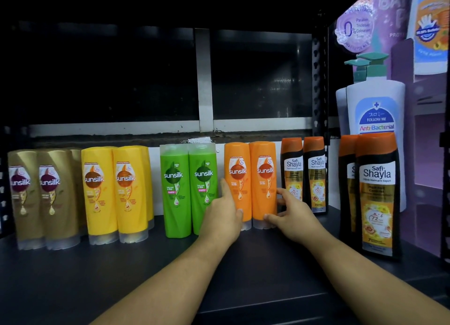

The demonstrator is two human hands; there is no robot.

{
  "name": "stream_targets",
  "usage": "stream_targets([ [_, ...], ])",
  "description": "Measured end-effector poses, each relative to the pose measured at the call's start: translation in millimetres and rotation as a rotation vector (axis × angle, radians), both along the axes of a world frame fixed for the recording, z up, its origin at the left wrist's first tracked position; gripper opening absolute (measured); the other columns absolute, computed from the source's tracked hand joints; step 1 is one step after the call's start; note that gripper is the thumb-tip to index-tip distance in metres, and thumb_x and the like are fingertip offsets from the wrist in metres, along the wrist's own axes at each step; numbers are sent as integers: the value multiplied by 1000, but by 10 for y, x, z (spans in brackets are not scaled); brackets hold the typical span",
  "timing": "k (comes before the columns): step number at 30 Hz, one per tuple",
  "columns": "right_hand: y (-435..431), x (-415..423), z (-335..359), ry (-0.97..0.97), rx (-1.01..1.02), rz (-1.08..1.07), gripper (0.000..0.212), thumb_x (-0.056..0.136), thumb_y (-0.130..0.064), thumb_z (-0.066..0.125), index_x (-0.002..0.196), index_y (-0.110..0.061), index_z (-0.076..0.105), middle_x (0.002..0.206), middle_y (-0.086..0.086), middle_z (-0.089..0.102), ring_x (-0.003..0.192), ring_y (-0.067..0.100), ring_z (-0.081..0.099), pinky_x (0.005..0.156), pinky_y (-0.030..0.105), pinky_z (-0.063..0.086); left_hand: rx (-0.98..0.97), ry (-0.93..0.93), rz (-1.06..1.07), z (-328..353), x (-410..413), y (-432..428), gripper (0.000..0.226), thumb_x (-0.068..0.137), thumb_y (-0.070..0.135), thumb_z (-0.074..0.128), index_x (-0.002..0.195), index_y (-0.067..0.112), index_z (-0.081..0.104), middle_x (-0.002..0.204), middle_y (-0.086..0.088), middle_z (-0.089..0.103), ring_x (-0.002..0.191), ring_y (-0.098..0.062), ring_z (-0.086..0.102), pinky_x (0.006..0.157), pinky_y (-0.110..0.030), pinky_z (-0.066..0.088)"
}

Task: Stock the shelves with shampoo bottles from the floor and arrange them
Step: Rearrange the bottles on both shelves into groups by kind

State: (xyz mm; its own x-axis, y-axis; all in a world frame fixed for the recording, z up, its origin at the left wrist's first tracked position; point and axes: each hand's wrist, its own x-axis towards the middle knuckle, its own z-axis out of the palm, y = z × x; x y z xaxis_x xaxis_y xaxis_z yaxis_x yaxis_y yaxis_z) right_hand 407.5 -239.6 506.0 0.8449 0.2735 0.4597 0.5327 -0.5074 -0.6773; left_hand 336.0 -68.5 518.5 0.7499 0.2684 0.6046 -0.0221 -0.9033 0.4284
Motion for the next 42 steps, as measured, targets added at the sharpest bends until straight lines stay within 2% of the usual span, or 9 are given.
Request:
stream_targets([
  [5,-13,-3,35,-31,73,-122,82,82,-37,81,149,-25,35,129,-3,56,102,16,64,86,34,56,57,-184,-1,106,-103,9,61,100,24,55,153,22,27,115,-6,70,100,-30,69,82,-41,56],
  [8,-40,-44,58,-94,106,-153,56,83,-37,79,130,-25,50,115,-8,58,97,13,62,84,32,54,126,-275,-34,137,-178,-10,32,99,29,55,130,21,53,110,-1,68,96,-23,67,80,-37,54],
  [11,-48,-88,68,-162,21,-220,18,85,-32,75,96,-27,62,91,-12,64,87,9,64,80,34,58,160,-174,-168,103,-197,-33,22,97,34,55,112,23,65,103,2,71,88,-18,67,78,-39,58],
  [14,-40,-165,99,-87,-120,-200,7,86,-30,72,84,-27,66,81,-10,67,80,7,64,80,37,59,166,22,-354,56,-202,-47,23,93,37,58,100,23,74,93,4,73,85,-17,67,77,-40,59],
  [19,-163,-406,134,-28,-488,-120,19,89,-37,71,105,-27,71,100,-11,67,95,7,62,88,29,56,229,245,-458,67,-201,-41,24,95,30,58,105,23,78,103,5,74,94,-14,65,87,-41,58],
  [27,-723,-1160,159,11,-692,14,37,100,-49,53,131,-34,63,127,-19,64,111,2,58,96,24,46,335,499,-627,33,-213,-182,45,103,41,56,147,33,55,154,11,51,141,-10,45,113,-24,32],
  [32,-1067,-1395,104,-69,-524,-115,27,95,-42,65,119,-33,70,111,-16,70,101,1,63,91,23,54,405,558,-669,-32,-204,-260,52,102,58,48,152,44,44,161,16,38,150,-9,32,122,-31,23],
  [36,-1280,-1417,35,-178,-107,-338,12,91,-33,72,102,-28,70,92,-14,69,85,1,65,78,23,55,442,502,-715,-60,-234,-334,51,104,56,46,151,39,47,159,18,41,147,-5,34,118,-25,23],
  [42,-1387,-1134,-41,-172,155,-538,73,75,-41,86,129,-27,38,124,0,43,110,15,49,94,37,49,489,365,-689,-81,-238,-317,42,99,60,47,132,40,63,130,23,62,117,3,55,104,-33,48],
])
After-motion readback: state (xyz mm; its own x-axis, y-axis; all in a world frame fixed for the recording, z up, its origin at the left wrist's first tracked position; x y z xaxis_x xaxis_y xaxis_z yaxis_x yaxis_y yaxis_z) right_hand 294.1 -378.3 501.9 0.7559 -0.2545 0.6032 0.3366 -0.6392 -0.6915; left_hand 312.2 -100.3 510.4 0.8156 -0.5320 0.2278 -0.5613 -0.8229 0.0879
